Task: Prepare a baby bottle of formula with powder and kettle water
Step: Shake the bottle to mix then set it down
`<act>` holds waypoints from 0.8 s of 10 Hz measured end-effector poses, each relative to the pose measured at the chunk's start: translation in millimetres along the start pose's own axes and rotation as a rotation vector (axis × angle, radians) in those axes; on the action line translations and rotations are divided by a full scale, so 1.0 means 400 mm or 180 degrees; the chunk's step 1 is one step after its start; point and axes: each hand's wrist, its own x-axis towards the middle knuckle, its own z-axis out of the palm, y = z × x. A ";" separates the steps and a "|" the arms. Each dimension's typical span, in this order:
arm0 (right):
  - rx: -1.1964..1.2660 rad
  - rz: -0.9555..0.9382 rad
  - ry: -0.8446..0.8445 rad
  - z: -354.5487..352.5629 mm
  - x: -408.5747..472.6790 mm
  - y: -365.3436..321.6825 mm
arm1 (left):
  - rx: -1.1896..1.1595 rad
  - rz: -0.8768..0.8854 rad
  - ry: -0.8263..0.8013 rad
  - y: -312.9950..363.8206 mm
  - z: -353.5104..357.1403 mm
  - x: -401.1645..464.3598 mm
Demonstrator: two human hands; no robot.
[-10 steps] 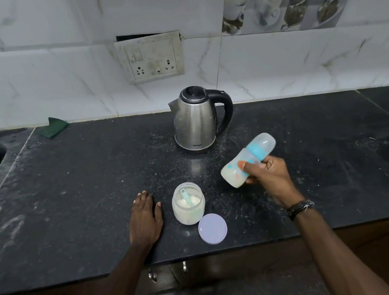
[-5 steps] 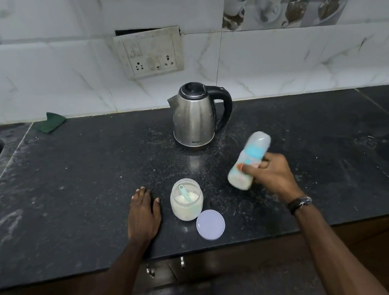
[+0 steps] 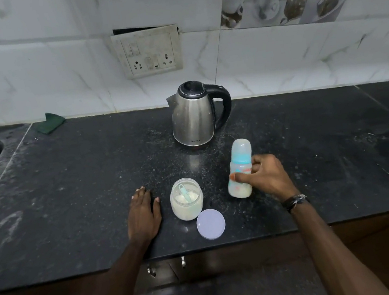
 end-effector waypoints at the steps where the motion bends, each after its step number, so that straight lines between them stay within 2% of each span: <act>1: -0.0009 -0.0143 0.0164 0.007 0.003 0.008 | -0.0027 0.0026 0.0025 0.004 -0.002 0.003; 3: -0.0063 -0.0104 0.0035 0.007 0.002 0.015 | -0.0047 0.0005 0.0039 0.001 0.001 0.003; 4: -0.0105 -0.0118 0.0143 0.004 0.013 0.018 | -0.0028 -0.0043 -0.0015 0.001 0.005 0.000; 5: -0.0317 -0.0114 -0.0058 0.003 0.007 0.016 | -0.0018 -0.0012 -0.0001 -0.001 0.002 0.002; 6: -0.0324 -0.0315 0.0255 0.000 0.004 0.019 | -0.0015 -0.0027 -0.0027 0.001 0.003 0.004; 7: -0.0589 -0.0215 -0.0130 -0.001 -0.002 0.022 | 0.0013 -0.0020 -0.0030 -0.005 0.004 0.002; 8: -0.0505 -0.0387 0.0170 -0.002 0.009 0.034 | -0.0011 -0.0019 -0.0039 -0.002 0.005 0.005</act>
